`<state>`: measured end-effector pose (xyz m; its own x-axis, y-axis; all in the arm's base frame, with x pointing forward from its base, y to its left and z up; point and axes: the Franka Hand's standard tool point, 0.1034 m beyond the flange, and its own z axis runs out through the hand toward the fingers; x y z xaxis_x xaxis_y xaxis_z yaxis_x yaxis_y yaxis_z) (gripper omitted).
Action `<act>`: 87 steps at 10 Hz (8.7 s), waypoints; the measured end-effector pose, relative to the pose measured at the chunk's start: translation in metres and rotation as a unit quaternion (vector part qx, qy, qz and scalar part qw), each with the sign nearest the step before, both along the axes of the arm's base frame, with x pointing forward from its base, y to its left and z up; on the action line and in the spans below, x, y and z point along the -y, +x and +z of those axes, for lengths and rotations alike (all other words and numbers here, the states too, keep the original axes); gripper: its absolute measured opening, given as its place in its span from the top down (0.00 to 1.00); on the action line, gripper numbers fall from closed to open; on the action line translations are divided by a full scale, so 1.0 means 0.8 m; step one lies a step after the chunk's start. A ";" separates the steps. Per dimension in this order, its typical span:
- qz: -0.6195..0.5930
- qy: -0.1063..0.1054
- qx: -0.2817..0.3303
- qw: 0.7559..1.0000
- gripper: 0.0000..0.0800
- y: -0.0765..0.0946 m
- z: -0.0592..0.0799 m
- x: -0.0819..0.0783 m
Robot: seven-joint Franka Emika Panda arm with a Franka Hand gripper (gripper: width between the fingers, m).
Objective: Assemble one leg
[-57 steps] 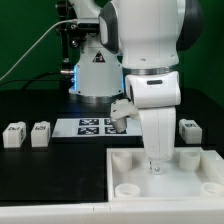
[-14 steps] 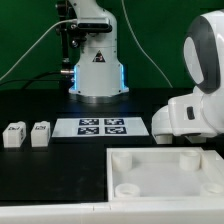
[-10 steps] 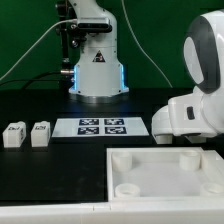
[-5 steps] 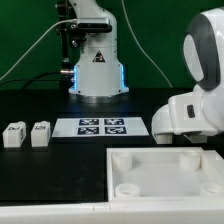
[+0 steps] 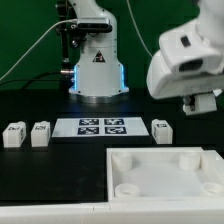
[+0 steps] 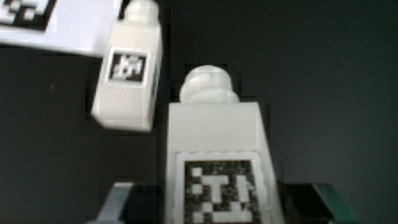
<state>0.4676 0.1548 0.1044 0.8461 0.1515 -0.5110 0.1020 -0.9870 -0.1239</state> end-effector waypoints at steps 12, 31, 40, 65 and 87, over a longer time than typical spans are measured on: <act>-0.024 0.031 0.442 0.896 0.64 0.083 0.049 0.065; -0.045 0.048 0.469 0.881 0.64 0.181 -0.023 0.043; -0.050 0.047 0.482 0.874 0.64 0.194 -0.026 0.050; -0.055 0.005 0.520 0.853 0.19 0.188 -0.042 0.044; -0.086 -0.008 0.232 0.969 0.64 0.202 -0.030 0.050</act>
Offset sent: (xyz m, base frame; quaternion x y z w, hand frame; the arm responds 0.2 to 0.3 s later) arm 0.0214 -0.0507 0.0287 0.0243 0.1955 -0.0184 0.9802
